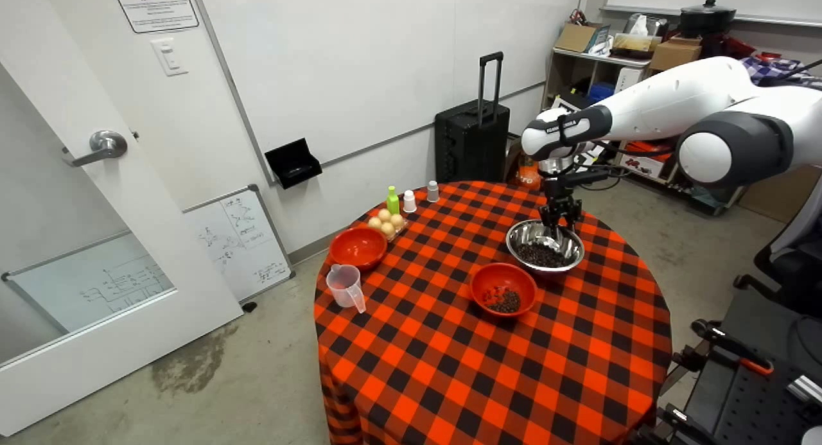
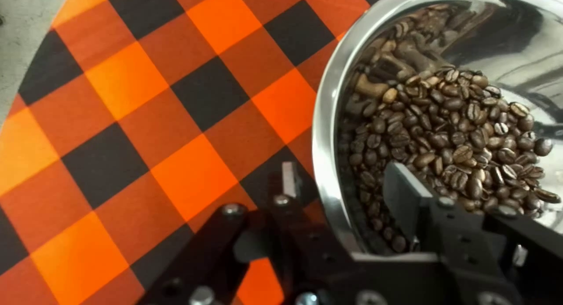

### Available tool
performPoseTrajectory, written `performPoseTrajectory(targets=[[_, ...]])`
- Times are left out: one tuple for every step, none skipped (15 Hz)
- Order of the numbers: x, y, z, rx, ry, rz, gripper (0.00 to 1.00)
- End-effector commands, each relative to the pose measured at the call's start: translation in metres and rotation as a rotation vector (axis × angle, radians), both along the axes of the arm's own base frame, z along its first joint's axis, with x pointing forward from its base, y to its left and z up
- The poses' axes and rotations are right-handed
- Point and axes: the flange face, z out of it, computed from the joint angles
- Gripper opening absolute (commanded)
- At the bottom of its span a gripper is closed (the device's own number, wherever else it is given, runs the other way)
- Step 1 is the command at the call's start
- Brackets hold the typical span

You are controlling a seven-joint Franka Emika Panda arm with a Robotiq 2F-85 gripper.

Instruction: Pour the contents in the silver bowl into the red bowl

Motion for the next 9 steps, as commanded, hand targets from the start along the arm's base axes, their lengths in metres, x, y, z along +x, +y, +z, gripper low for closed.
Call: performPoseTrajectory(targets=[[0.002,-0.002,0.001,0.013,0.003,0.009,0.24],[0.002,-0.002,0.001,0.014,0.003,0.009,0.16],[0.002,-0.002,0.002,0.014,0.0,0.01,0.08],[0.003,-0.002,0.004,0.015,-0.005,0.01,0.01],[0.004,-0.002,0.007,0.017,-0.011,0.013,0.01],[0.006,-0.003,0.012,0.011,-0.02,0.012,0.01],[0.008,-0.004,0.018,0.0,-0.029,0.005,0.03],[0.009,-0.005,0.022,-0.006,-0.037,0.002,0.0],[0.012,-0.007,0.03,-0.018,-0.05,-0.005,0.01]])
